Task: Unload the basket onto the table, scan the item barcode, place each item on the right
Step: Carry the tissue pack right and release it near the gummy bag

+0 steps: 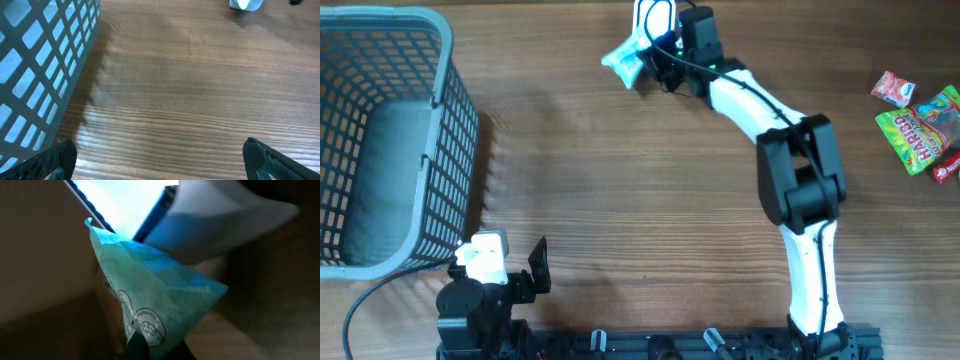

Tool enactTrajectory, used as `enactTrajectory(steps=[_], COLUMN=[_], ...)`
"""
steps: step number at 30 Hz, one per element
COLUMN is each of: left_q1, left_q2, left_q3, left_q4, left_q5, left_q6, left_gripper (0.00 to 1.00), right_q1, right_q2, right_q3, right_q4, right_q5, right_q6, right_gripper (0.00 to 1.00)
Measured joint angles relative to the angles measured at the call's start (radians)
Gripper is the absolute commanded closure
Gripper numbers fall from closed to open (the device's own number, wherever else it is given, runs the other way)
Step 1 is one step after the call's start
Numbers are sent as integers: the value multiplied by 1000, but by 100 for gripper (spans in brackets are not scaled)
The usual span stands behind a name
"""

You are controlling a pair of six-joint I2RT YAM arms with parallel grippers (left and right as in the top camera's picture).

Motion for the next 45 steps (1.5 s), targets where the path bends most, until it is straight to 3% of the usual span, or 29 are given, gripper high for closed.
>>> enactTrajectory(steps=[4, 10, 14, 18, 19, 20, 21, 22, 23, 30, 33, 34, 38, 42, 45], left_q1=[0, 0, 0, 0, 0, 0, 0, 0, 0, 0, 0, 0, 0, 0, 0], left_q2=[0, -1, -1, -1, -1, -1, -1, -1, -1, -1, -1, -1, -1, -1, 0], left_q3=[0, 0, 0, 0, 0, 0, 0, 0, 0, 0, 0, 0, 0, 0, 0], left_q4=[0, 0, 0, 0, -1, 0, -1, 0, 0, 0, 0, 0, 0, -1, 0], left_q5=[0, 0, 0, 0, 0, 0, 0, 0, 0, 0, 0, 0, 0, 0, 0], left_q6=[0, 0, 0, 0, 0, 0, 0, 0, 0, 0, 0, 0, 0, 0, 0], left_gripper=[0, 0, 0, 0, 0, 0, 0, 0, 0, 0, 0, 0, 0, 0, 0], right_q1=[-56, -262, -440, -649, -687, -727, -768, -791, -812, -789, -732, -667, -514, -494, -494], right_q2=[-181, -446, -444, -440, -440, -439, -438, -438, -438, -515, -714, -876, -1176, -1413, -1497], right_q3=[-5, 7, -73, -269, -310, -348, -376, -383, -384, -238, -228, -205, -195, -189, -189], right_q4=[-435, -944, -953, -701, -641, -598, -567, -549, -534, -714, -759, -774, -914, -1184, -1366], right_q5=[44, 345, 526, 614, 621, 621, 607, 579, 534, 327, 296, 278, 233, 238, 291], right_q6=[-78, -224, -345, -520, -546, -571, -600, -618, -643, -706, -706, -713, -753, -766, -769], right_gripper=[95, 95, 95, 90, 81, 54, 21, 6, 1, 0, 0, 0, 0, 0, 0])
